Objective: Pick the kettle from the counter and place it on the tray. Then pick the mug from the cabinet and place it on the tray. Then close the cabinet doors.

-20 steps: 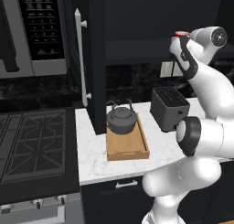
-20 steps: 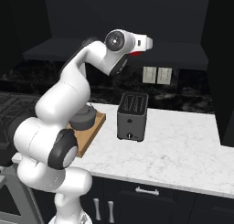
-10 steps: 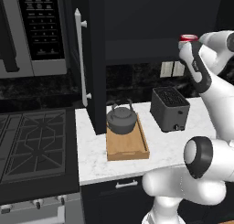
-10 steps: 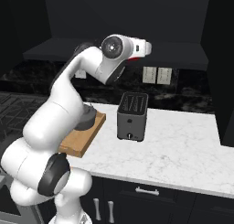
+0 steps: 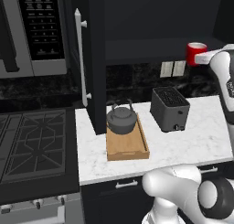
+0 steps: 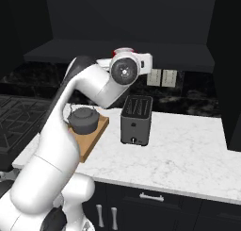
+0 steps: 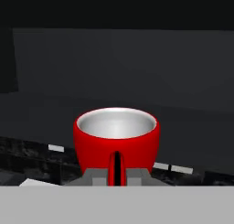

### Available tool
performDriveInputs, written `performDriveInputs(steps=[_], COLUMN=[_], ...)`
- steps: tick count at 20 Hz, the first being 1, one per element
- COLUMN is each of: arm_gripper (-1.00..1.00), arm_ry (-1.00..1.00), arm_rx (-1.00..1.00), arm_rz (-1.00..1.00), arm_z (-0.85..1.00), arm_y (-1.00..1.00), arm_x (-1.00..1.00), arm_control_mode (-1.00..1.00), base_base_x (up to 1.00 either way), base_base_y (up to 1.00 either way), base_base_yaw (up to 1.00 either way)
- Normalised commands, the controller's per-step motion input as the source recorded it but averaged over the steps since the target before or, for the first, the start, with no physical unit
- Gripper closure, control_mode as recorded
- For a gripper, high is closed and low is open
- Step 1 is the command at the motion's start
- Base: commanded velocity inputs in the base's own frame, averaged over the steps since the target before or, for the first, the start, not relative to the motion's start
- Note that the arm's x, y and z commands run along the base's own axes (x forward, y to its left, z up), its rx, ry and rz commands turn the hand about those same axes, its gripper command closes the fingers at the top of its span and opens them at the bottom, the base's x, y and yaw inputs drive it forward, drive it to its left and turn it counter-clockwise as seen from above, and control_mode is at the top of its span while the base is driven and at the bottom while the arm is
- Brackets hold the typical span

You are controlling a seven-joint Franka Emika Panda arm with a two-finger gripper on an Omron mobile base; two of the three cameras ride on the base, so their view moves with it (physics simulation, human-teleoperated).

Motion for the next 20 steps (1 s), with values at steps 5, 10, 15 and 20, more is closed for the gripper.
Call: performDriveInputs(steps=[5, 10, 15, 20], arm_gripper=[1.00, 1.00, 1.00, 1.00], arm_ry=[0.00, 0.00, 0.01, 0.00], arm_rx=[-0.03, -0.05, -0.03, 0.00], arm_rz=[0.28, 0.37, 0.40, 0.38], arm_z=[-0.10, -0.24, -0.29, -0.43], arm_y=[0.22, 0.56, 0.70, 0.62], arm_x=[-0.98, -0.85, -0.74, -0.57], arm_control_mode=[-1.00, -1.00, -1.00, -1.00], base_base_x=[0.00, 0.00, 0.00, 0.00], base_base_y=[0.00, 0.00, 0.00, 0.00], base_base_yaw=[0.00, 0.00, 0.00, 0.00])
